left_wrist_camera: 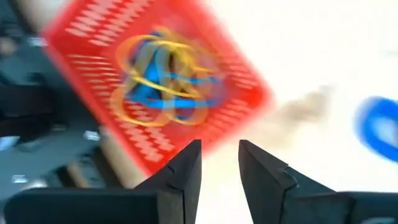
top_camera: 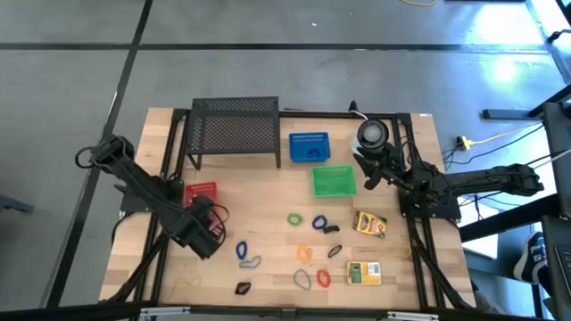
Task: Pick & Place Office Desk Supplies
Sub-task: Put the yellow rubber band into the orange basket
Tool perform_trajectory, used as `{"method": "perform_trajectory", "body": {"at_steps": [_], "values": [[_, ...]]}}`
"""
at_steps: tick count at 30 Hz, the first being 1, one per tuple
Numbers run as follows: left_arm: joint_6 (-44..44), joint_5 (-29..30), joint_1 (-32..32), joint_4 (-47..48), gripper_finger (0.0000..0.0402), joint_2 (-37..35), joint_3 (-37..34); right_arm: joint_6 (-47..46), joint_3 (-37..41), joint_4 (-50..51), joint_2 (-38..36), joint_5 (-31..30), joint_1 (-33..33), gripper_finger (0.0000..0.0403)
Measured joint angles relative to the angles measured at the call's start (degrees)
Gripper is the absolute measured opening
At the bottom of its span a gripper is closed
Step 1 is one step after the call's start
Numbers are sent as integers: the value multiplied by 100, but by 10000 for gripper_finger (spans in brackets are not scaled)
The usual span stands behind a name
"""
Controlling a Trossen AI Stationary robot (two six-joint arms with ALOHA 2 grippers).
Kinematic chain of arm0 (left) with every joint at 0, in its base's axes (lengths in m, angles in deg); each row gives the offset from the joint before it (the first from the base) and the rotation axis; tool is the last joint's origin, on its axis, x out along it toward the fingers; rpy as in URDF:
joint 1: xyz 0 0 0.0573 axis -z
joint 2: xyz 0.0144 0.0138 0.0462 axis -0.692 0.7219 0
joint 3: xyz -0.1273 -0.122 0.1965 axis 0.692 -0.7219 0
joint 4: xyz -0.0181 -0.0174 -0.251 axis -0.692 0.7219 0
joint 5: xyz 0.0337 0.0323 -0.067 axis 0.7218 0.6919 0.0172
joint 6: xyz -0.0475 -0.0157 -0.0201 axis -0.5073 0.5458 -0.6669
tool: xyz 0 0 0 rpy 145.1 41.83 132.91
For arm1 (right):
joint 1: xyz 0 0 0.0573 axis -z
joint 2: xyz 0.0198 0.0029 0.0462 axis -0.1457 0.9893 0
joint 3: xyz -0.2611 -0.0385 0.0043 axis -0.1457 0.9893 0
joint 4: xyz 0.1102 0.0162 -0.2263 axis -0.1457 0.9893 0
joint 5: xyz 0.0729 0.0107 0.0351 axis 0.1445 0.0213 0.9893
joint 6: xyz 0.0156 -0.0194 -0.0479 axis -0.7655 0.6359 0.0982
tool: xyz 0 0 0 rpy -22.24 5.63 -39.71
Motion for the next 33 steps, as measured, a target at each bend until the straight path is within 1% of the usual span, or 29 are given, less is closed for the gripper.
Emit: {"method": "perform_trajectory", "body": {"at_steps": [3,7,9,11,15,17,20,25,28,33], "values": [[60,99,180,-446,102,-4,368,2,-2,2,1,0,-1,166],[313,99,571,-1390,102,3,466,2,-2,10,-1,0,1,166],[575,-167,801,-1685,102,87,466,2,0,23,1,0,-1,166],[726,-548,1049,-1768,102,204,466,2,-2,25,0,0,1,166],[675,-1176,1500,-1735,102,534,464,2,-2,26,-1,0,-1,166],[648,-1385,1671,-1738,102,686,464,2,-2,26,-1,0,1,166],[647,-1454,1857,-1745,102,945,462,2,-1,26,2,0,-1,166],[642,-1493,1942,-1850,102,1309,460,2,-2,26,1,0,0,166],[819,-1515,1916,-2064,102,1490,460,2,-2,26,0,0,0,166],[1282,-2059,1708,-2644,102,1796,460,2,-2,26,0,0,2,166]]}}
